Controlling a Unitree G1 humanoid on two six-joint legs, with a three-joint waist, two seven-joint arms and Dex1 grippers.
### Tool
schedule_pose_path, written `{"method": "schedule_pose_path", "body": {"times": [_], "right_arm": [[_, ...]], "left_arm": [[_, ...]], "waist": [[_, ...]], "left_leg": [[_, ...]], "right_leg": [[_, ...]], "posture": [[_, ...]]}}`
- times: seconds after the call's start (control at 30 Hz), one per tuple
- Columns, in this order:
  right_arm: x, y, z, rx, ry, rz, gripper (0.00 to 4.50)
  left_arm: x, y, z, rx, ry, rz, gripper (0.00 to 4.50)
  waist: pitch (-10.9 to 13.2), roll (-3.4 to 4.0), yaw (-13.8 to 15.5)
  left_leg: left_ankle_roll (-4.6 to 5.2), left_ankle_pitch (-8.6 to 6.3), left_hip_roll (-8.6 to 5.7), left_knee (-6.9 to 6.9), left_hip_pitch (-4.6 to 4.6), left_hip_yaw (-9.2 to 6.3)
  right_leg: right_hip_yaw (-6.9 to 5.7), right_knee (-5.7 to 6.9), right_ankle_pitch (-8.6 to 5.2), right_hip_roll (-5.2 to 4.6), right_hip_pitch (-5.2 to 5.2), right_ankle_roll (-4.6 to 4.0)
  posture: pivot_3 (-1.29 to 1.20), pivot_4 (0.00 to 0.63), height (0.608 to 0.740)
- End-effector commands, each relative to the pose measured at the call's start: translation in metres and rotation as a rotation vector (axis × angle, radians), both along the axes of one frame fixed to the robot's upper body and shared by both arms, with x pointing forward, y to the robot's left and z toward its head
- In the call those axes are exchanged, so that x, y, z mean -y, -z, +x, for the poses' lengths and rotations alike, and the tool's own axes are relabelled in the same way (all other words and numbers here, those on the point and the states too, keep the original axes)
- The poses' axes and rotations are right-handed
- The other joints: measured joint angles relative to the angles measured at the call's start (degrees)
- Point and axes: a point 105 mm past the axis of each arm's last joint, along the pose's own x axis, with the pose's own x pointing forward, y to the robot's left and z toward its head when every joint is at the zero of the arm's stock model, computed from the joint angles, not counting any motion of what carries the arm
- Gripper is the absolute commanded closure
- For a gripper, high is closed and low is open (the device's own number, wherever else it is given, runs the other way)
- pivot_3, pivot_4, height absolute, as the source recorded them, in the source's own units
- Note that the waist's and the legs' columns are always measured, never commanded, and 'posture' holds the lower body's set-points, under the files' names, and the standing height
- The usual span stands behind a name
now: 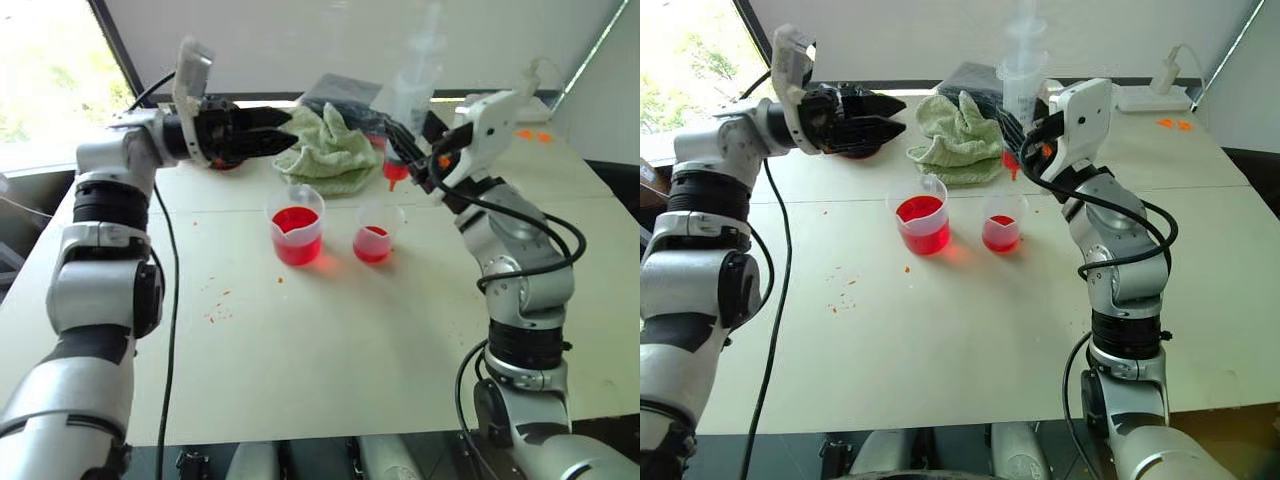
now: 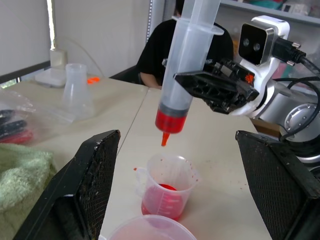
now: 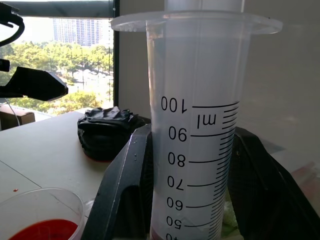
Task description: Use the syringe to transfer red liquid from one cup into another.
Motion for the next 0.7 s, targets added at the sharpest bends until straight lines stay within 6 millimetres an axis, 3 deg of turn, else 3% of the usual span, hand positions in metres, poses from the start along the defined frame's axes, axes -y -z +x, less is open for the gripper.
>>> {"method": "schedule_pose_path", "body": {"times": [0.03, 0.37, 0.53, 0.7], "right_arm": [[-0.002, -0.004, -0.011, 0.044, -0.004, 0.011, 3.07], [-0.005, 0.02, -0.012, 0.002, 0.007, 0.026, 3.07], [-0.008, 0.022, -0.015, 0.006, 0.008, 0.032, 3.07], [-0.008, 0.023, -0.016, 0.008, 0.02, 0.041, 3.07]], "left_arm": [[0.01, -0.021, -0.001, 0.091, 0.021, 0.016, 0.63], [0.055, -0.046, 0.006, 0.161, 0.017, -0.025, 0.63], [0.085, -0.063, 0.001, 0.164, 0.049, -0.106, 0.63], [0.099, -0.065, -0.009, 0.164, 0.134, -0.108, 0.63]], "waist": [[0.0, 0.0, 0.5], [0.0, -0.01, 1.6], [0.0, -0.01, 1.7], [0.0, -0.01, 1.5]], "left_leg": [[0.0, 0.0, 0.0, 0.0, 0.0, 0.02], [0.02, -0.01, -0.01, 0.03, -0.02, 0.1], [0.02, -0.01, -0.01, 0.03, -0.03, 0.13], [0.02, -0.01, 0.0, 0.02, -0.02, 0.13]], "right_leg": [[0.01, -0.01, 0.0, 0.0, 0.0, 0.0], [0.05, -0.1, 0.0, -0.01, 0.0, 0.0], [0.06, -0.13, 0.0, -0.01, -0.01, 0.0], [0.07, -0.13, 0.0, 0.01, -0.01, 0.0]], "posture": [[0.0, 0.15, 0.711], [0.0, 0.15, 0.711], [0.0, 0.15, 0.711], [0.0, 0.15, 0.711]]}}
